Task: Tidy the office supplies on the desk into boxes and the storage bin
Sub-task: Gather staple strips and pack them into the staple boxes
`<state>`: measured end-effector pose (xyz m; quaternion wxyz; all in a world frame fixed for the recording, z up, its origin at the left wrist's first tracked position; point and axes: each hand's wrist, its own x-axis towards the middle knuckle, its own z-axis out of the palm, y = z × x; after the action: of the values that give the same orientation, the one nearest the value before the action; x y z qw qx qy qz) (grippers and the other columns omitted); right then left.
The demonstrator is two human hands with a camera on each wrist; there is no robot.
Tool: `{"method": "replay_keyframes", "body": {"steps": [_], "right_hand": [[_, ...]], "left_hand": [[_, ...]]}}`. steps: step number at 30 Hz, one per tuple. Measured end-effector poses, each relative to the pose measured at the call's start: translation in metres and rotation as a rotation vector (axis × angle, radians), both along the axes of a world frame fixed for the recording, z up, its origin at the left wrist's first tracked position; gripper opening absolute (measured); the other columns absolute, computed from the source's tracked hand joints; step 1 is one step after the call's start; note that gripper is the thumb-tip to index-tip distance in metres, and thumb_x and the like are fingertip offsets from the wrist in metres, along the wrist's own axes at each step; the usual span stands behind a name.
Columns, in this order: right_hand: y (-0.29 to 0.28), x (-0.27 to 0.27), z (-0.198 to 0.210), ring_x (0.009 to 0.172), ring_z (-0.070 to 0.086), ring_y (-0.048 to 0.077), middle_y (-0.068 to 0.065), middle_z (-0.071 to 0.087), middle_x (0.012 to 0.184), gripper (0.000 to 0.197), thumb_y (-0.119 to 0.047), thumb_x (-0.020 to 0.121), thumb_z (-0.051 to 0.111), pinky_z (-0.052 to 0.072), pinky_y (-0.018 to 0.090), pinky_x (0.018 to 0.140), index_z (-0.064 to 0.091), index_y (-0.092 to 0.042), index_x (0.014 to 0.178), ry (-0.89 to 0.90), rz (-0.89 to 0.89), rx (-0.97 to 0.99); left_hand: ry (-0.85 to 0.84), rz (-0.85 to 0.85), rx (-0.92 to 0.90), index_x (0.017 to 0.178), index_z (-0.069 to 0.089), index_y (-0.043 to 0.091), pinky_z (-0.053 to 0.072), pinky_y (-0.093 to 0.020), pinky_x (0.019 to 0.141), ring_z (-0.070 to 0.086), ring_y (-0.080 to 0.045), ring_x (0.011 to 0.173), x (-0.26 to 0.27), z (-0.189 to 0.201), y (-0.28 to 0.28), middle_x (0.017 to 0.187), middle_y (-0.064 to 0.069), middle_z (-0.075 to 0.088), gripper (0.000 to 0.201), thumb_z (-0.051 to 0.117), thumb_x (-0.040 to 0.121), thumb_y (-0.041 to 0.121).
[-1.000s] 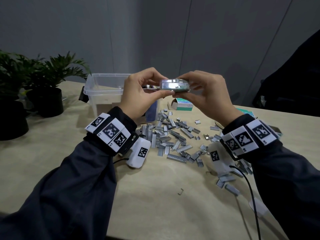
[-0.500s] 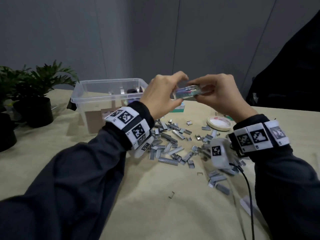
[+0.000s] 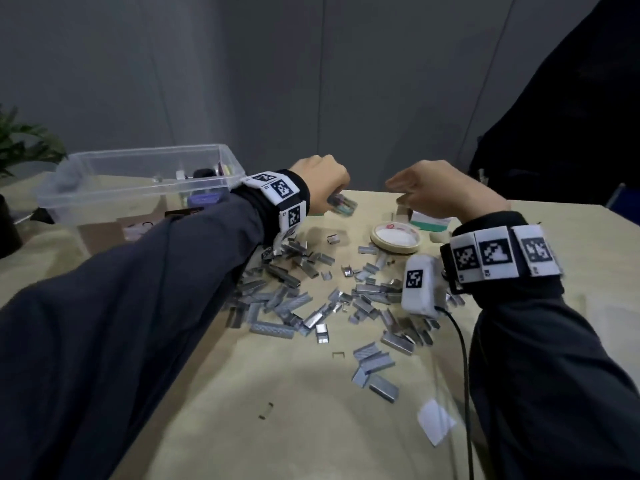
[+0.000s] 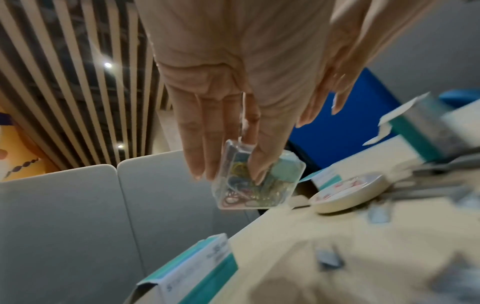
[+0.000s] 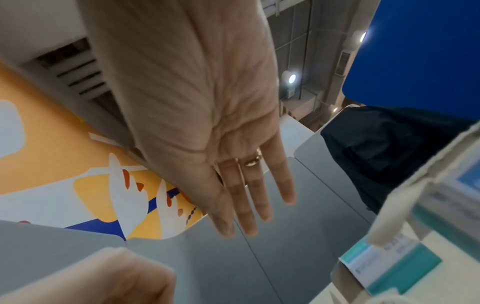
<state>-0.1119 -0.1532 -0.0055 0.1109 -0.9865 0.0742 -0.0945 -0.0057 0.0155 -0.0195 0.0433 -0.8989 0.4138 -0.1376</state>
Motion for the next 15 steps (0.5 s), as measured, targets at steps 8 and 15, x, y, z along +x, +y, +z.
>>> {"method": "replay_keyframes", "body": {"steps": [8,15], "right_hand": [[-0.005,0.004,-0.012,0.115,0.059,0.023,0.004,0.061,0.130,0.041,-0.026,0.088,0.071,0.046,0.038,0.101,0.063,-0.019,0.128,0.091,-0.061,0.054],[-0.007,0.001,-0.010,0.111,0.060,0.023,0.003,0.063,0.128,0.040,-0.026,0.087,0.073,0.047,0.040,0.100,0.065,-0.020,0.125,0.118,-0.056,0.053]], "left_hand": [[0.114,0.099,0.034,0.077,0.059,0.013,0.041,-0.031,0.063,0.061,-0.035,0.085,0.019,-0.003,-0.030,0.089,-0.011,0.060,0.017,0.064,0.075,-0.003],[0.157,0.180,0.245,0.107,0.063,-0.007,0.042,-0.035,0.073,0.060,-0.041,0.104,0.013,-0.017,-0.040,0.114,-0.025,0.061,0.024,0.056,0.084,-0.009]]}}
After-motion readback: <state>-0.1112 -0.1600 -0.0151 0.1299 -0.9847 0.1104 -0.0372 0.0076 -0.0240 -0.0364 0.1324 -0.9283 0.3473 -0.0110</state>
